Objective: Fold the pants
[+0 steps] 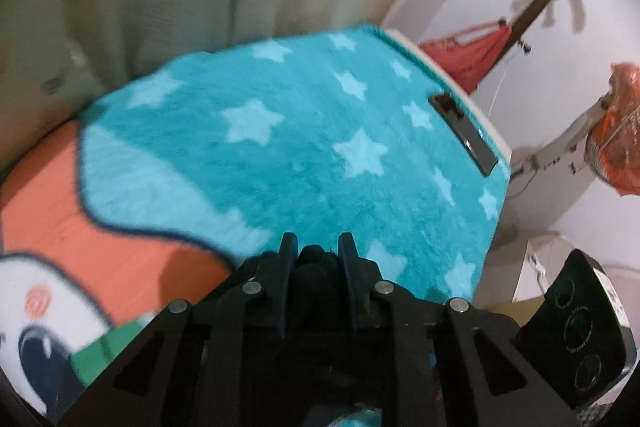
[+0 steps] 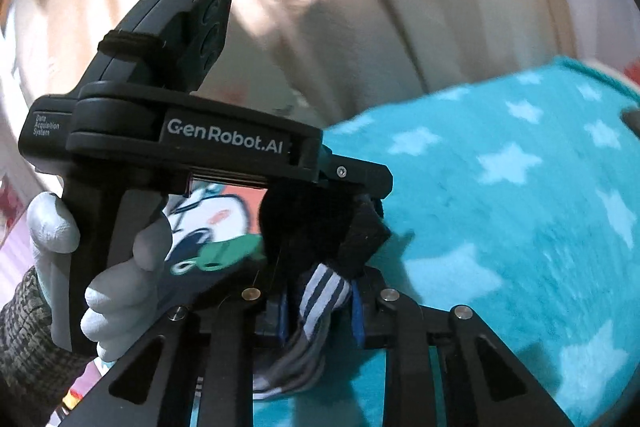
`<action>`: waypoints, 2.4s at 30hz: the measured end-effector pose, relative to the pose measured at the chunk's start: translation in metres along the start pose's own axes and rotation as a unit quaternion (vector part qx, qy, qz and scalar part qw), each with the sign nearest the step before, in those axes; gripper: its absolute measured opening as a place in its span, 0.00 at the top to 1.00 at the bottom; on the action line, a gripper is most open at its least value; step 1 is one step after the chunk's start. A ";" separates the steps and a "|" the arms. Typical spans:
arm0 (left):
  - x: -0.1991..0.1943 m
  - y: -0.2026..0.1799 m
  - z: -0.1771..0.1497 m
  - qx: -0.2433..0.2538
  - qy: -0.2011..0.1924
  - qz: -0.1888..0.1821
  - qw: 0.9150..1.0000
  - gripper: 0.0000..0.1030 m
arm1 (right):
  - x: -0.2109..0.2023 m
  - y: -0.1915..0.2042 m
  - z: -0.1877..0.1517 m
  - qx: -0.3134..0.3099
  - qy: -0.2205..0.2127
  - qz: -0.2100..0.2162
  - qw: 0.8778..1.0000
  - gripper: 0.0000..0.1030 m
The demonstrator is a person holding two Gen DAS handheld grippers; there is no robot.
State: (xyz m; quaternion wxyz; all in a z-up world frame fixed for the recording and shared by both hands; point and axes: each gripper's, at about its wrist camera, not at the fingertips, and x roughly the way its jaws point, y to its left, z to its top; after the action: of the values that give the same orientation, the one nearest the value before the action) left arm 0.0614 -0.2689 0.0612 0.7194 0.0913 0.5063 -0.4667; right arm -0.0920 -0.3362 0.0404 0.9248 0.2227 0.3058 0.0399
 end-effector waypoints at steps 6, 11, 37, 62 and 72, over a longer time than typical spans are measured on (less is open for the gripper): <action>-0.055 0.056 -0.060 -0.098 -0.069 0.012 0.993 0.79 | 0.013 0.054 -0.007 -0.088 0.028 0.046 0.995 0.74; -0.093 0.095 -0.115 -0.173 -0.112 0.003 0.978 0.71 | 0.041 0.087 -0.023 -0.139 0.074 0.078 0.984 0.60; -0.170 0.128 -0.226 -0.238 -0.208 0.179 0.932 0.49 | 0.092 0.134 -0.015 -0.211 0.136 -0.053 0.966 0.78; -0.206 0.131 -0.253 -0.271 -0.255 0.186 0.910 0.43 | 0.057 0.147 0.004 -0.120 0.112 0.053 0.985 0.52; -0.237 0.172 -0.303 -0.350 -0.271 0.235 0.866 0.36 | 0.092 0.146 -0.014 -0.106 0.156 0.059 0.980 0.41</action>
State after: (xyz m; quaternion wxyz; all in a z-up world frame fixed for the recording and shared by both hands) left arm -0.0144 0.1462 0.0527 0.9012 -0.1803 0.3854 -0.0827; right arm -0.0169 -0.1800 0.0440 0.8803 0.1317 0.4263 0.1610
